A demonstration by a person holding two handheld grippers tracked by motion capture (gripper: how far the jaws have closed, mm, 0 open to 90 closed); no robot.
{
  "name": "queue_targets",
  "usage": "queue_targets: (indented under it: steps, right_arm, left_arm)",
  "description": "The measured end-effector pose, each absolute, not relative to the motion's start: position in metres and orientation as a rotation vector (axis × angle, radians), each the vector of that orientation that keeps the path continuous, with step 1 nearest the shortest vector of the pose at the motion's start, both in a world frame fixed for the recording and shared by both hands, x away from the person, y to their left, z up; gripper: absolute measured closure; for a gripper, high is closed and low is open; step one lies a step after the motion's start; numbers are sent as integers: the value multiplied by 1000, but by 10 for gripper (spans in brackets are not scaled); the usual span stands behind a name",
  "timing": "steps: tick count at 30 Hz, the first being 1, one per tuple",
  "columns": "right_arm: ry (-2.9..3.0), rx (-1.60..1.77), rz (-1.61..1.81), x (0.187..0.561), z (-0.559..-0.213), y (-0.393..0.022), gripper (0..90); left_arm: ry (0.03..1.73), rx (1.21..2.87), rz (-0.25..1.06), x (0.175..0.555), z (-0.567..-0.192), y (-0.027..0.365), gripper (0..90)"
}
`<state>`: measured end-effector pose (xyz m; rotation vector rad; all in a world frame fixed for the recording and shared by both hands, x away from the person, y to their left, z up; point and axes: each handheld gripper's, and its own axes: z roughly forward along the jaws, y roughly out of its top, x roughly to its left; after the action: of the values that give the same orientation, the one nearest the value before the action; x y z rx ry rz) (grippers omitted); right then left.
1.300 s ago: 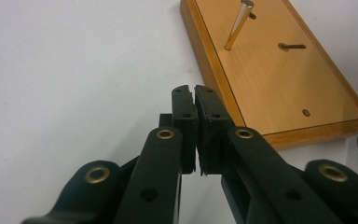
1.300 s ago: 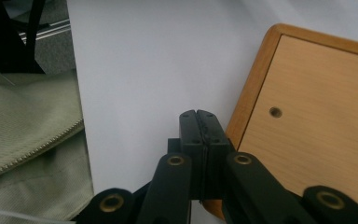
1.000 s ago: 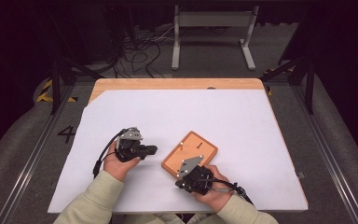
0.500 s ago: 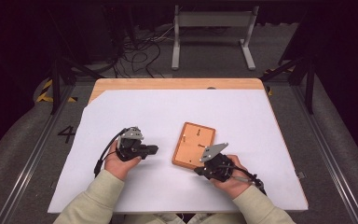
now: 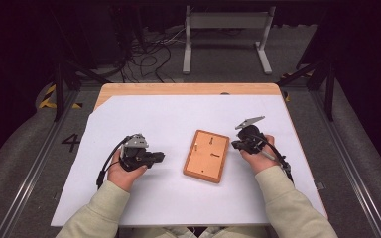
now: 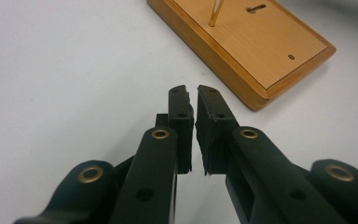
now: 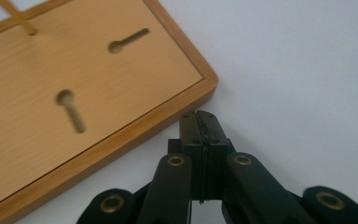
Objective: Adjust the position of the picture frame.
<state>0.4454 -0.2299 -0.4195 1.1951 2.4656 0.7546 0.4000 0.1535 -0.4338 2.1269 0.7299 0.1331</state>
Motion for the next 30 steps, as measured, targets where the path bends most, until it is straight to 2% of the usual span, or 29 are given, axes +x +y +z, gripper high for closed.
queue_targets:
  steps: [7, 12, 25, 30]
  right_arm:
    - [2486, 1237, 627, 470, -430, -219, 900]
    - [2521, 1177, 705, 477, -433, -205, 900]
    - [2631, 933, 675, 497, -433, -135, 900]
    - [2682, 857, 706, 500, -432, -116, 900]
  left_arm:
    - [728, 2127, 127, 400, -435, 156, 839]
    - [730, 2136, 118, 400, -436, 156, 840]
    - [743, 2126, 128, 398, -436, 160, 842]
    - [828, 2078, 180, 407, -435, 175, 839]
